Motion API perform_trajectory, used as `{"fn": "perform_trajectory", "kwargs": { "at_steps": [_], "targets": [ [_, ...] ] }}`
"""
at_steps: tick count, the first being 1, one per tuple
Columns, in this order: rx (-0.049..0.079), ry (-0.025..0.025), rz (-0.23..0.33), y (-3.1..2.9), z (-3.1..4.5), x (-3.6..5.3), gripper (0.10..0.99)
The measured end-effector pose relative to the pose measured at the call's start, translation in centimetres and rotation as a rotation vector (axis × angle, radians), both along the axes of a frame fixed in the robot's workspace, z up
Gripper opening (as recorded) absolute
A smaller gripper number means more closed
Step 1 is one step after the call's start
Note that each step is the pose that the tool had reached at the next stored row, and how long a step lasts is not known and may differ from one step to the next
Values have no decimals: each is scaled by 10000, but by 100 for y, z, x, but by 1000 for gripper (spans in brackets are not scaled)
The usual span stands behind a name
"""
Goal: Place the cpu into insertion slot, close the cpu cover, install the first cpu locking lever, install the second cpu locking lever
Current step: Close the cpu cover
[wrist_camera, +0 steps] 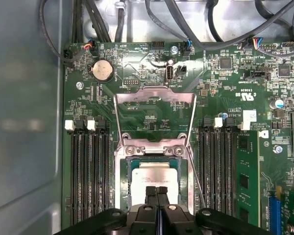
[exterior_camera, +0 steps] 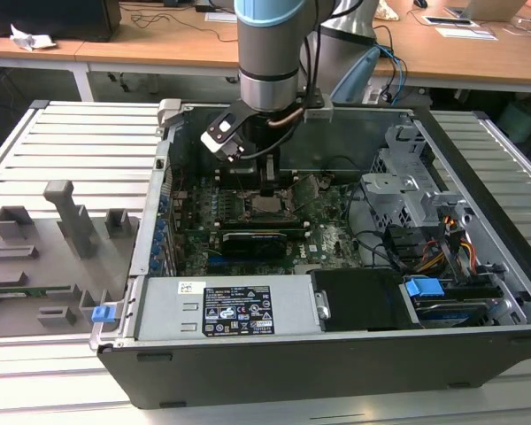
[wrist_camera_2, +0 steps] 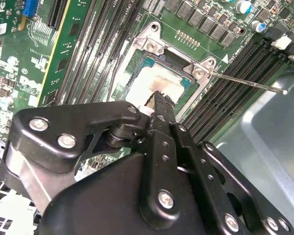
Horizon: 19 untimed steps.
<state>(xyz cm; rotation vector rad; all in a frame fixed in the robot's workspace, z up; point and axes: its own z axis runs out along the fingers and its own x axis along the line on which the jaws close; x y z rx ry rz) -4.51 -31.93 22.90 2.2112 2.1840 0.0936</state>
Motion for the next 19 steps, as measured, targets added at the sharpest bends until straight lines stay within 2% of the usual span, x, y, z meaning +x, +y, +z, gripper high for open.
{"fn": "perform_trajectory", "kwargs": {
  "at_steps": [7, 10, 13, 14, 16, 18, 19],
  "targets": [
    [0, 0, 1, 0, 57, 1, 106],
    [-1, 13, -1, -1, 57, 48, 106],
    [-1, 15, -2, 0, 72, 56, 106],
    [-1, 16, -2, -1, 86, 56, 106],
    [0, 16, 1, -1, 172, 61, 106],
    [0, 118, 0, -1, 173, 212, 106],
    [-3, 123, 3, -1, 184, 223, 106]
  ]
}}
